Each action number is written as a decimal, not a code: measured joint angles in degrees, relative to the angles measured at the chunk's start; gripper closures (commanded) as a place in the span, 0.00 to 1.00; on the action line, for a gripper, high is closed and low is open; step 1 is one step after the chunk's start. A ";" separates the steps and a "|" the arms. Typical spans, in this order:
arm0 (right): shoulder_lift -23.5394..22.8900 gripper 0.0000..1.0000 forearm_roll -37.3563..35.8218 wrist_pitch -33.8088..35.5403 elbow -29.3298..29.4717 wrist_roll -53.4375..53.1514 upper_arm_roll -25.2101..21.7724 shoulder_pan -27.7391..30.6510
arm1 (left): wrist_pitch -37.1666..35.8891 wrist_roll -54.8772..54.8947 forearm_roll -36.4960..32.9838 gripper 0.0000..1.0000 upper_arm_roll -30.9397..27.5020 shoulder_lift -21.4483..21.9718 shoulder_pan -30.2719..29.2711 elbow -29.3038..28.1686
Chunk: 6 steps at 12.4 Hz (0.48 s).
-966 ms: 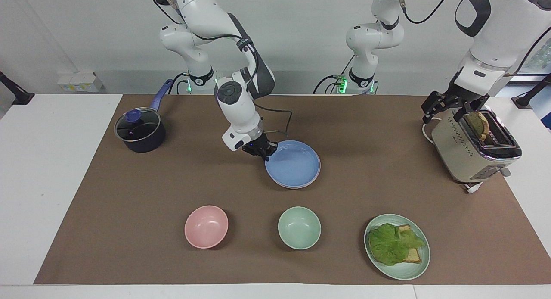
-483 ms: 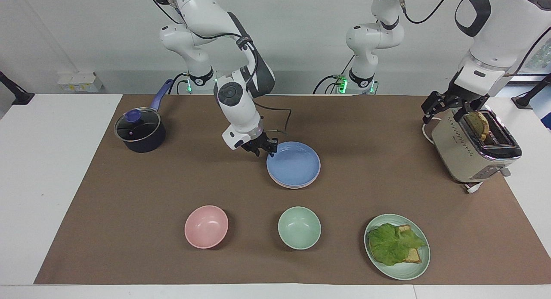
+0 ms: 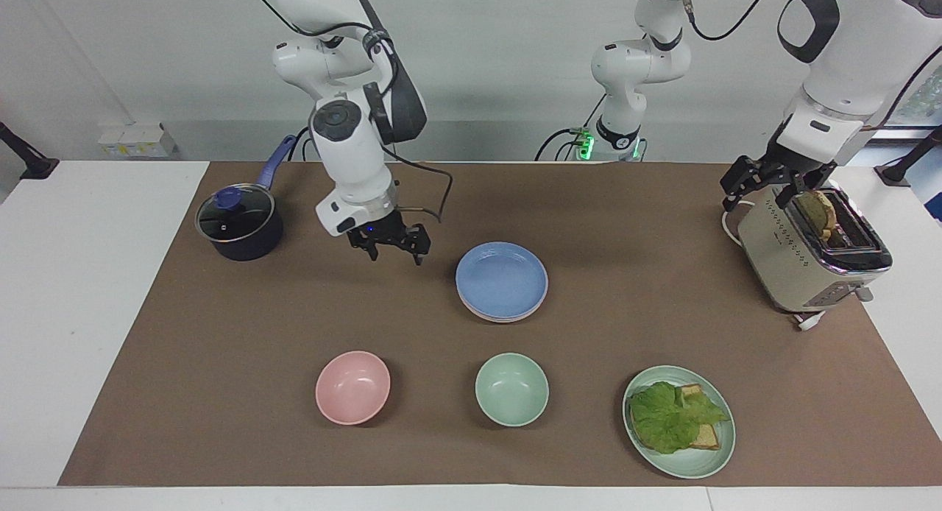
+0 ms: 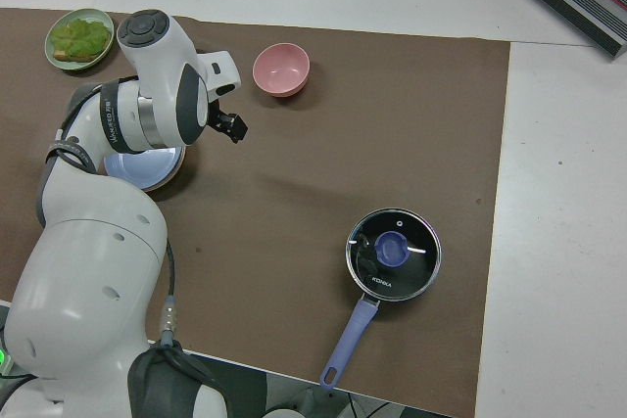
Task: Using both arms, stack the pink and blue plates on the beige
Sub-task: 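Release the blue plate and withdraw the right gripper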
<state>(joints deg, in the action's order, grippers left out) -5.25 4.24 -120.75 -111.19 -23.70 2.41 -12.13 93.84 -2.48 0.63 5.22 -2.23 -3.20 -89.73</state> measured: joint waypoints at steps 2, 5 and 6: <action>2.63 0.00 -0.68 1.54 0.04 5.85 -0.09 4.73 | 0.00 0.00 0.00 0.00 0.00 0.00 0.00 0.00; 5.30 0.00 -3.97 9.49 4.10 8.07 -0.16 8.12 | 0.00 0.00 0.00 0.00 0.00 0.00 0.00 0.00; 5.79 0.00 -4.79 14.15 7.60 8.07 -0.16 8.51 | 0.00 0.00 0.00 0.00 0.00 0.00 0.00 0.00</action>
<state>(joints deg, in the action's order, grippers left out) 0.54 -0.54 -106.60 -103.59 -15.63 2.26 -3.61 93.84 -2.48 0.63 5.22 -2.23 -3.20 -89.73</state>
